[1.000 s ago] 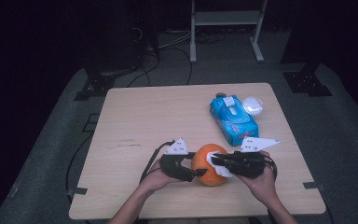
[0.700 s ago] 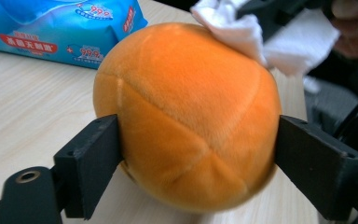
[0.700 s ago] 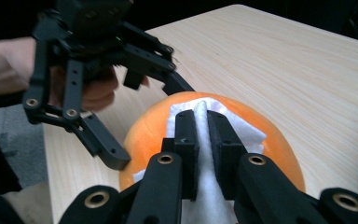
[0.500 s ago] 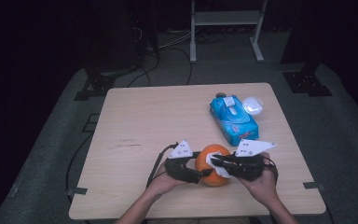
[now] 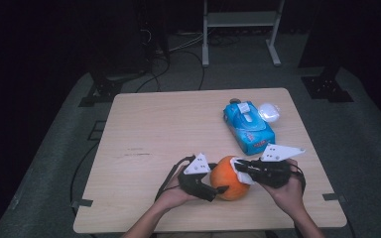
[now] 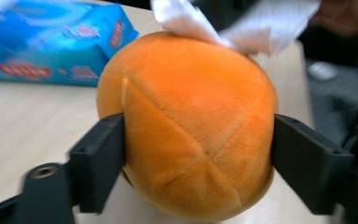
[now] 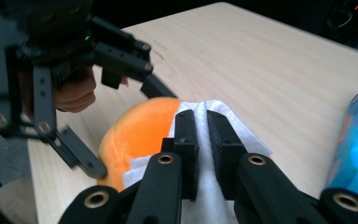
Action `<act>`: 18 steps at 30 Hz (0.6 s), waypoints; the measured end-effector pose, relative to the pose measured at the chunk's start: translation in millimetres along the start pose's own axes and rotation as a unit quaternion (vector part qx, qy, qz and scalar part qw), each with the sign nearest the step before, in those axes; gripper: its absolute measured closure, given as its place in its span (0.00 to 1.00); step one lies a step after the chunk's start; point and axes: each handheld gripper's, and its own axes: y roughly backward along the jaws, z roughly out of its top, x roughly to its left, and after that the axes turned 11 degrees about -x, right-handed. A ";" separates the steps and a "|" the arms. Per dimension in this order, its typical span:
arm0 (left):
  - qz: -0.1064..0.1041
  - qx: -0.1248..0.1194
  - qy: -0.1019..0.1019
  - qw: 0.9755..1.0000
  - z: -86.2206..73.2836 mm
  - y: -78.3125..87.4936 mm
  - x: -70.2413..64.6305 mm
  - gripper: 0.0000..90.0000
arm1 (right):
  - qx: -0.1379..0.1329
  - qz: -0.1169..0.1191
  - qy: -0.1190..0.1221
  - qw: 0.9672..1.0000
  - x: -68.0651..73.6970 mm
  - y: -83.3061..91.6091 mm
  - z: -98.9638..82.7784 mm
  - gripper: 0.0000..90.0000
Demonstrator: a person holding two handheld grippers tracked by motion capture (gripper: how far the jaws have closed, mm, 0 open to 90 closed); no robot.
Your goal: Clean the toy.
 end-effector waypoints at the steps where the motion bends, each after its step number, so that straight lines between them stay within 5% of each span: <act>1: -0.003 -0.006 0.019 1.000 -0.5 -0.2 1.9 0.20 | 0.002 0.004 -0.003 1.000 0.5 -0.2 -1.5 0.92; 4: -0.003 -0.010 0.054 0.999 -0.1 0.5 5.4 0.20 | 0.004 0.018 0.002 1.000 8.9 -3.7 0.5 0.92; 10: 0.006 0.006 0.013 1.000 -0.4 3.2 1.9 0.26 | 0.008 0.049 0.024 0.998 31.1 -19.3 4.5 0.91; 18: 0.011 0.006 0.022 1.000 -2.2 4.7 8.4 0.27 | 0.008 0.012 0.005 1.000 5.3 -5.2 -0.2 0.92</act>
